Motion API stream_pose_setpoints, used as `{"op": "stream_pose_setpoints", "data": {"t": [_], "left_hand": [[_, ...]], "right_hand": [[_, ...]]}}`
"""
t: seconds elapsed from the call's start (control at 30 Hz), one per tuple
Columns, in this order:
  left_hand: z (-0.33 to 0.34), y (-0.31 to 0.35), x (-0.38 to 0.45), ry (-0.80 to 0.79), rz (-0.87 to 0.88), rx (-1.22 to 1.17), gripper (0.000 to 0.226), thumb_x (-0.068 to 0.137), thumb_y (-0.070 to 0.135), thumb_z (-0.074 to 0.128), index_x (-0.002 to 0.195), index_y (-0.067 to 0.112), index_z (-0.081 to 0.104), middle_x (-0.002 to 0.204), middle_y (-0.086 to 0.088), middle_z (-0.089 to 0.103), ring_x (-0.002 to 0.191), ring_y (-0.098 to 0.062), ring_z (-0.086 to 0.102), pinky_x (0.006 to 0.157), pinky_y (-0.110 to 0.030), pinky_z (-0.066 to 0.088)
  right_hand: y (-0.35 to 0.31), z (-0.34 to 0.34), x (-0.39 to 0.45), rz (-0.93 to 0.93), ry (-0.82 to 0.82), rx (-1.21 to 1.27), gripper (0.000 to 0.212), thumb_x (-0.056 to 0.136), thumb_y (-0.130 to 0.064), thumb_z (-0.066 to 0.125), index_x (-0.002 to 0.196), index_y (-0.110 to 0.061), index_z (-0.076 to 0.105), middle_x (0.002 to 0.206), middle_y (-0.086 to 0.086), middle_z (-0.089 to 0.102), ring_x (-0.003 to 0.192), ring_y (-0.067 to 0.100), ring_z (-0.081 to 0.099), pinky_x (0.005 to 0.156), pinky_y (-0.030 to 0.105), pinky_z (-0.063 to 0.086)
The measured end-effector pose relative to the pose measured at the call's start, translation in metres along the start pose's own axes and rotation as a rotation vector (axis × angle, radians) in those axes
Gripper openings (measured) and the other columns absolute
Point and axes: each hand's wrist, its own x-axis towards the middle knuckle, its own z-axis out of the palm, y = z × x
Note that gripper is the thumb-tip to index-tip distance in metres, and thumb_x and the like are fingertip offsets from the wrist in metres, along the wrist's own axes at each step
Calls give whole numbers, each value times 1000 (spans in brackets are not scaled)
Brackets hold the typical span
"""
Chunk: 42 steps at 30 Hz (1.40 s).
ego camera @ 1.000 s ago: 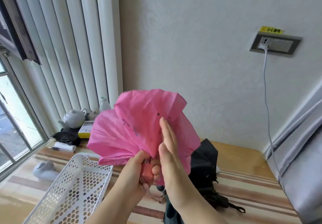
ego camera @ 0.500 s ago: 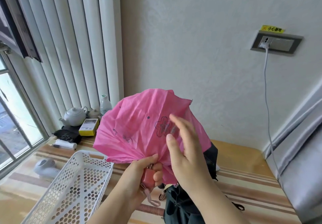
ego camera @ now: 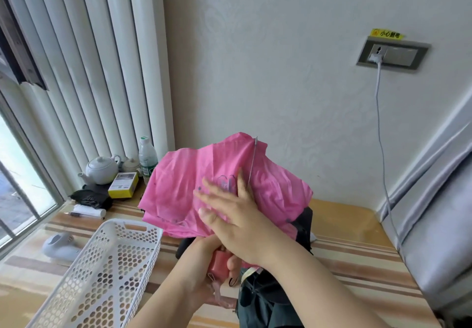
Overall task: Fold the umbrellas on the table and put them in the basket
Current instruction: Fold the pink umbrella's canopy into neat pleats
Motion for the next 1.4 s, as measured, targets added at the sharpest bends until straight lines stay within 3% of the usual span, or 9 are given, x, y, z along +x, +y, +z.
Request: {"op": "stream_pose_setpoints", "data": {"t": [0.17, 0.33, 0.5, 0.57, 0.73, 0.93, 1.1, 1.33, 1.4], "left_hand": [[14, 9, -2, -131, 6, -181, 27, 80, 18, 57, 55, 7, 57, 50, -3, 34, 36, -12, 37, 33, -21, 37], [21, 5, -6, -168, 30, -155, 23, 81, 19, 56, 61, 9, 58, 53, -2, 34, 37, -11, 38, 35, -21, 38], [26, -4, -11, -285, -103, -273, 25, 81, 21, 67, 65, 4, 57, 53, -2, 34, 34, -11, 39, 34, -24, 40], [24, -4, -10, -382, -136, -238, 32, 69, 26, 81, 64, 3, 61, 52, -3, 40, 37, -13, 45, 41, -29, 48], [24, 12, -12, -333, -175, 96, 29, 86, 25, 62, 72, 0, 67, 67, -14, 56, 56, -24, 60, 62, -37, 57], [21, 28, -10, -265, -118, 406, 22, 63, -3, 77, 84, -4, 72, 86, -26, 68, 72, -29, 68, 66, -33, 57], [33, 12, -4, -129, 117, 383, 52, 67, -1, 75, 114, -1, 53, 79, -18, 66, 58, -24, 59, 51, -26, 51], [37, 10, -1, -144, 261, 284, 20, 78, 8, 69, 85, -4, 54, 58, -12, 52, 47, -19, 46, 45, -28, 39], [34, 17, -1, -178, 234, 249, 22, 79, 12, 71, 72, -2, 56, 58, -11, 51, 50, -21, 47, 50, -30, 42]], "right_hand": [[12, 12, -30, 77, 788, -21, 58, 84, -49, 54, 135, -24, 43, 132, -7, 39, 126, 4, 34, 105, 14, 29], [20, 6, -33, 676, 439, 488, 90, 72, -58, 71, 140, -28, 20, 143, 4, 23, 120, 19, 41, 92, 30, 39], [25, 18, -18, 650, 494, 752, 122, 48, -70, 80, 141, -49, 5, 142, 4, 39, 114, 26, 58, 95, 45, 52], [25, 17, -16, 605, 535, 817, 117, 61, -52, 84, 145, -43, 3, 136, 2, 47, 106, 25, 64, 90, 43, 55], [32, 15, -12, 552, 675, 761, 100, 81, -16, 73, 150, -33, 2, 120, 10, 58, 56, 17, 61, 38, 19, 43], [32, 10, -13, 399, 710, 700, 106, 82, -3, 71, 151, -33, -3, 129, -10, 41, 99, 2, 53, 66, -1, 40], [28, 7, -5, 378, 808, 608, 108, 79, -9, 74, 151, -37, -2, 147, 0, 39, 130, 22, 47, 104, 37, 44], [20, -8, -2, 292, 735, 496, 113, 74, -33, 80, 151, -38, -3, 148, 1, 33, 132, 17, 43, 106, 39, 43], [21, -18, -6, 258, 624, 530, 107, 77, -45, 74, 150, -45, -4, 146, -12, 32, 120, 1, 48, 93, 24, 50]]}}
